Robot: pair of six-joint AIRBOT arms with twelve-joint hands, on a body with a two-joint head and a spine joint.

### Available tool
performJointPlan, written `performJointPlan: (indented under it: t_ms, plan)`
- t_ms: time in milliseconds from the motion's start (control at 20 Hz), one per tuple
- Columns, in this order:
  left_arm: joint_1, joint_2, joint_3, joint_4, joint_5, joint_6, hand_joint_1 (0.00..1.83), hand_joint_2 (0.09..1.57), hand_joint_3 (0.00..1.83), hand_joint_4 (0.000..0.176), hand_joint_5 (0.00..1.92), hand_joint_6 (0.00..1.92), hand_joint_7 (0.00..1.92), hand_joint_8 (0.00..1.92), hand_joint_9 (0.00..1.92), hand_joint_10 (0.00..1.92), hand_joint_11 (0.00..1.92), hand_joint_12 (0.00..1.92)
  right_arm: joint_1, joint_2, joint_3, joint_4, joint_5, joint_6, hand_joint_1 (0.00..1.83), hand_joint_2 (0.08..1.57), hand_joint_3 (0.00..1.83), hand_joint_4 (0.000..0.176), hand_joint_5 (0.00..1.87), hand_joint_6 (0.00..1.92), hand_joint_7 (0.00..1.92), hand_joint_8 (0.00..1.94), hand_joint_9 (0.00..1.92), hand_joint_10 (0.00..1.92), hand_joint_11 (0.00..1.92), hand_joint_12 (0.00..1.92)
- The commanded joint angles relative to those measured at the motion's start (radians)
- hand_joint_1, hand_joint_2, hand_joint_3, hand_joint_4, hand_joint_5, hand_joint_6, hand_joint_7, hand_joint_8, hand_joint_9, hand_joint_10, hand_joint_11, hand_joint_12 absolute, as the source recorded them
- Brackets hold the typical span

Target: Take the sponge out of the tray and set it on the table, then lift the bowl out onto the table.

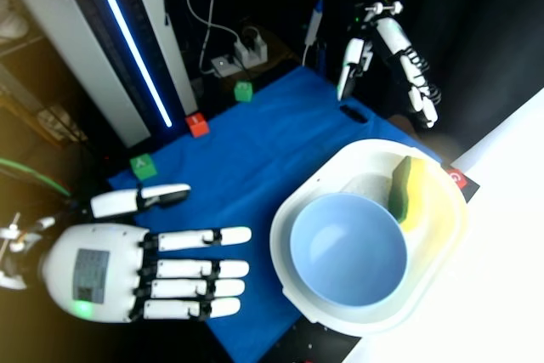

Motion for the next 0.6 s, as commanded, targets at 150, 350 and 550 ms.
performJointPlan:
  t_ms: [150,350,550]
  plan:
    - [-0.067,-0.006,0.033,0.002,-0.099,-0.005,0.78,0.98,0.01,0.119,0.12,0.00,0.06,0.01,0.02,0.01,0.05,0.03,0.016,-0.009,0.009,0.053,0.107,0.010,0.60,1.01,0.01,0.176,0.13,0.00,0.00,0.00,0.00,0.00,0.00,0.00]
    - [-0.206,-0.026,0.082,0.075,0.005,0.044,0.87,1.00,0.00,0.112,0.17,0.00,0.14,0.00,0.10,0.00,0.09,0.09,0.016,-0.016,0.010,0.037,0.094,0.010,0.57,1.01,0.01,0.176,0.14,0.01,0.00,0.00,0.00,0.00,0.00,0.00]
    - [-0.376,-0.102,0.181,0.191,0.215,0.075,0.79,0.99,0.00,0.110,0.31,0.01,0.28,0.01,0.22,0.01,0.00,0.48,0.016,-0.017,0.010,0.036,0.093,0.010,0.59,1.02,0.01,0.176,0.18,0.01,0.00,0.00,0.00,0.00,0.00,0.00]
